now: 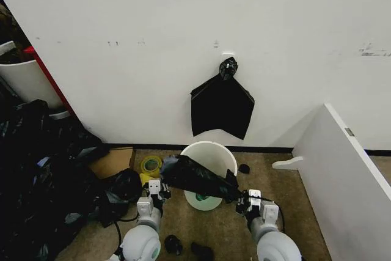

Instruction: Place the garbage bag over the trash bin.

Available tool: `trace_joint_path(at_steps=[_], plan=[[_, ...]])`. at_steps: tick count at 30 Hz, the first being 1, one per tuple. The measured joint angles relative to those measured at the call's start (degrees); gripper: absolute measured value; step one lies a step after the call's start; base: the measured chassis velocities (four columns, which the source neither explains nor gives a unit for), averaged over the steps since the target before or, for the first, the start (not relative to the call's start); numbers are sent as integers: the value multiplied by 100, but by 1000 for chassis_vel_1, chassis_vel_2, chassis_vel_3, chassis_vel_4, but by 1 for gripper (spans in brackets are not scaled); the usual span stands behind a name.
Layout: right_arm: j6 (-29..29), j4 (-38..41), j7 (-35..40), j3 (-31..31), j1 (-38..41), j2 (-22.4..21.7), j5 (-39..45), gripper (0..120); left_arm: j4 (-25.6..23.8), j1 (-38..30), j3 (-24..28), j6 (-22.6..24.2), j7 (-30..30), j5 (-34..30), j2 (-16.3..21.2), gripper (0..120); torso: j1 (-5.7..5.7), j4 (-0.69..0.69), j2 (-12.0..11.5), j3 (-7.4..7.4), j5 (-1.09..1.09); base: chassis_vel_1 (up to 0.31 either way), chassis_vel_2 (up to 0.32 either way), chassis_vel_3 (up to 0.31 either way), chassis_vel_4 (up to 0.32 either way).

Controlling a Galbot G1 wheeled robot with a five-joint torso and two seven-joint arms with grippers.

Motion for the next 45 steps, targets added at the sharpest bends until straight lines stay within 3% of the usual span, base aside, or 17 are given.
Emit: trace_joint_path(at_steps=[7,10,19,28,34,38,45], plan=[[-130,417,-21,459,-554,82,-157,53,-542,138,-42,303,-135,-300,208,43,0,0,0,0,1,0,0,0,0],[-123,629,-22,638,-825,193,-228,67,-676,166,-73,342,-194,-394,300,57,0,0,0,-1,0,0,0,0,0],[11,1171,-34,608,-1289,369,-603,98,-867,327,-55,357,-311,-392,295,91,0,0,0,-1,0,0,0,0,0],[47,1398,-23,839,-1267,473,-611,100,-1185,612,-48,421,-664,-387,308,100,0,0,0,-1,0,0,0,0,0],[263,1580,-247,1210,-783,451,-385,100,-1527,786,-166,474,-107,-391,518,100,0,-1,0,-1,1,0,0,0,0],[289,1475,-430,1308,-303,239,-138,100,-1745,972,-146,615,-92,-261,625,100,0,3,0,0,2,0,0,0,0],[259,1361,-452,1325,-214,113,-72,100,-1577,725,49,633,-162,-133,671,100,0,-4,0,0,1,0,0,0,0]])
